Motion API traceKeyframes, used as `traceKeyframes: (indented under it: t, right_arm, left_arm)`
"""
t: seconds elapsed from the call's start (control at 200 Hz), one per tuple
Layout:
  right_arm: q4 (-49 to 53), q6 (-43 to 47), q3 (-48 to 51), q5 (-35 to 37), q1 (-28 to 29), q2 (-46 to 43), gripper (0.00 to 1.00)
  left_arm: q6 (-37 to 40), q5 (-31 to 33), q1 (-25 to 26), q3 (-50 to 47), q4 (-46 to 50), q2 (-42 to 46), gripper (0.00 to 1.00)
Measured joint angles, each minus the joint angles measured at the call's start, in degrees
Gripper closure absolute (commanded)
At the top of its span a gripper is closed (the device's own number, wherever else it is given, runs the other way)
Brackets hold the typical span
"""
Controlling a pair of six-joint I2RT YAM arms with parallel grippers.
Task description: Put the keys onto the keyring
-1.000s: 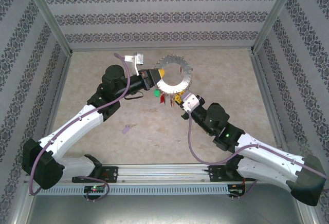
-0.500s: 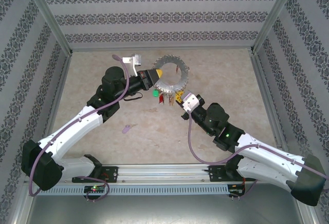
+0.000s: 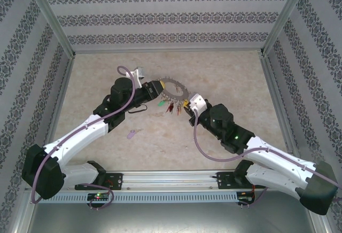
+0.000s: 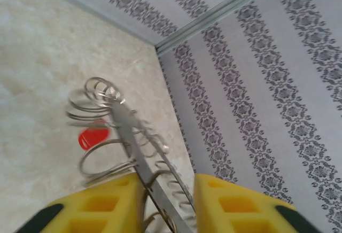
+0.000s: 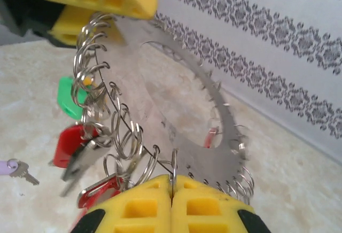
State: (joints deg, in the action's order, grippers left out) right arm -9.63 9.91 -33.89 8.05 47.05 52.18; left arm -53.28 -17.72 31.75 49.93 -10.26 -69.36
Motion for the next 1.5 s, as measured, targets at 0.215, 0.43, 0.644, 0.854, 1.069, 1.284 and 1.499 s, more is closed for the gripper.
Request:
traceKeyframes:
  t: [0.215, 0.43, 0.644, 0.854, 1.069, 1.284, 1.499]
  right_arm:
    - [7.41, -3.91, -3.28, -2.64, -2.34, 3.5, 1.0]
    - [13.09, -5.79, -5.2, -4.68, -3.96, 6.71, 1.0]
    - [18.12, -6.16, -8.44, -7.32, -5.79, 9.16, 1.0]
    - [21.64, 0.42, -10.38, -6.88, -5.77, 9.46, 1.0]
    - [21.9, 16.15, -10.64, 5.14, 4.68, 13.49, 1.0]
    - [19.19, 25.35, -9.99, 12.68, 10.86, 15.67, 1.0]
    - [19.93, 14.91, -8.92, -13.99, -2.62, 11.91, 1.0]
  left_arm:
    - [-1.49, -0.57, 0.0, -6.54, 0.81, 0.0, 0.59]
    - [-2.56, -1.11, 0.0, -10.58, 0.83, -0.24, 0.48]
    - [-2.23, -1.49, 0.0, -12.66, 0.94, -0.15, 0.43]
    - [1.88, 1.03, 0.0, -13.07, 6.23, 5.16, 0.36]
    - [6.64, 8.85, 0.0, -13.07, 12.52, 16.33, 0.28]
    - [8.61, 14.64, 0.0, -16.44, 13.68, 24.94, 0.23]
    - [12.24, 13.79, 0.0, -20.87, 13.75, 29.92, 0.22]
